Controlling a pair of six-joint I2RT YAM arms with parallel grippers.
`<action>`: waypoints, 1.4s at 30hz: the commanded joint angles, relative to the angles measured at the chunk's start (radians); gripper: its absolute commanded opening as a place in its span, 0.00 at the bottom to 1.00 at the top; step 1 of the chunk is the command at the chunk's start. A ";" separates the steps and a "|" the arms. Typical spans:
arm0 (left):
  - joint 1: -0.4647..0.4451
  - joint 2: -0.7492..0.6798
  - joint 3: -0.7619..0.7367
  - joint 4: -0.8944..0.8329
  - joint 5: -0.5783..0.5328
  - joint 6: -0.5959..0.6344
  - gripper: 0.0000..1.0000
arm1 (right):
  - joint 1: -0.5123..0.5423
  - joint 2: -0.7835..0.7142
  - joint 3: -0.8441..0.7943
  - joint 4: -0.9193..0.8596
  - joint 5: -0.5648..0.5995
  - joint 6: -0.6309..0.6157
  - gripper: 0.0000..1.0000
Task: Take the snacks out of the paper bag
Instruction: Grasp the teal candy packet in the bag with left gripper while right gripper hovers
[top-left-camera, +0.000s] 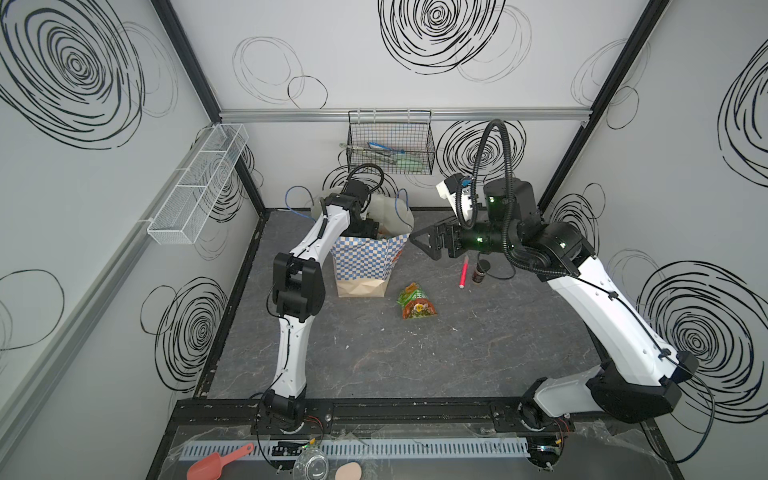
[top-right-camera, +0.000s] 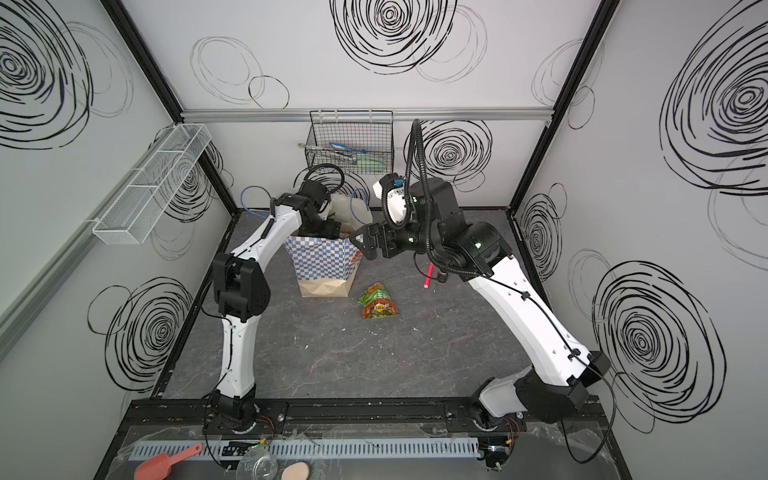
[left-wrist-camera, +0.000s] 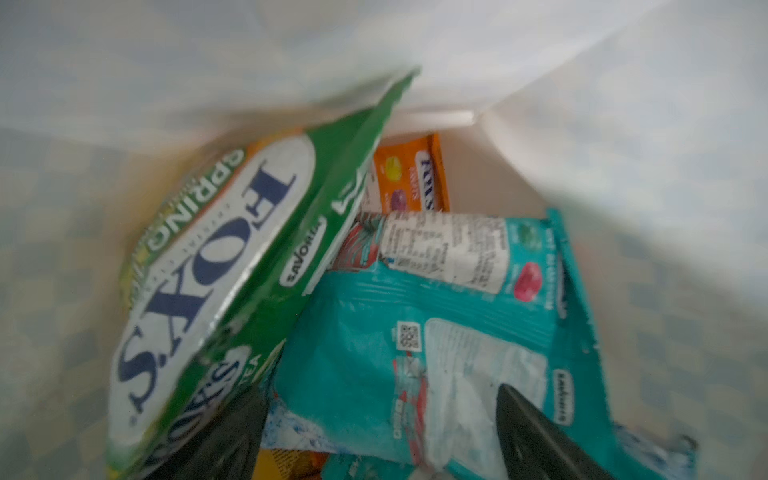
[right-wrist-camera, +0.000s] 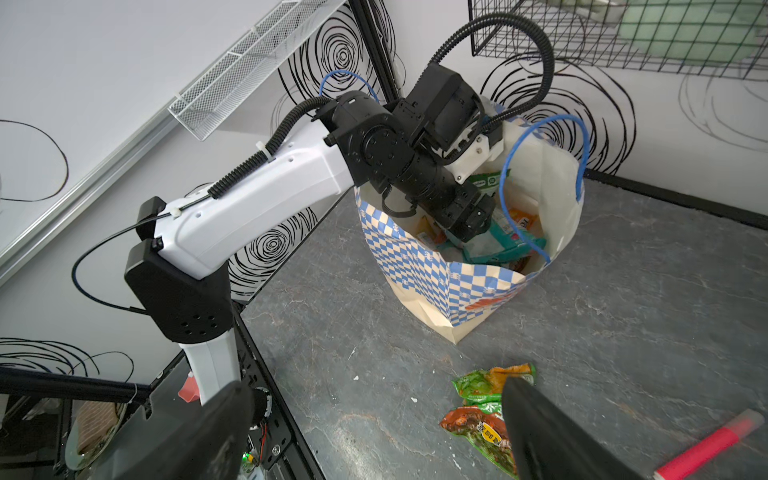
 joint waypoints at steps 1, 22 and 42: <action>0.013 0.029 -0.062 0.010 -0.014 0.029 0.91 | 0.002 -0.037 -0.038 0.035 -0.012 0.007 0.97; 0.016 0.157 -0.192 -0.014 -0.080 0.072 0.89 | 0.013 -0.087 -0.153 0.085 -0.024 0.044 0.97; 0.024 -0.027 -0.165 0.057 0.006 0.023 0.00 | 0.024 -0.138 -0.188 0.111 0.001 0.072 0.97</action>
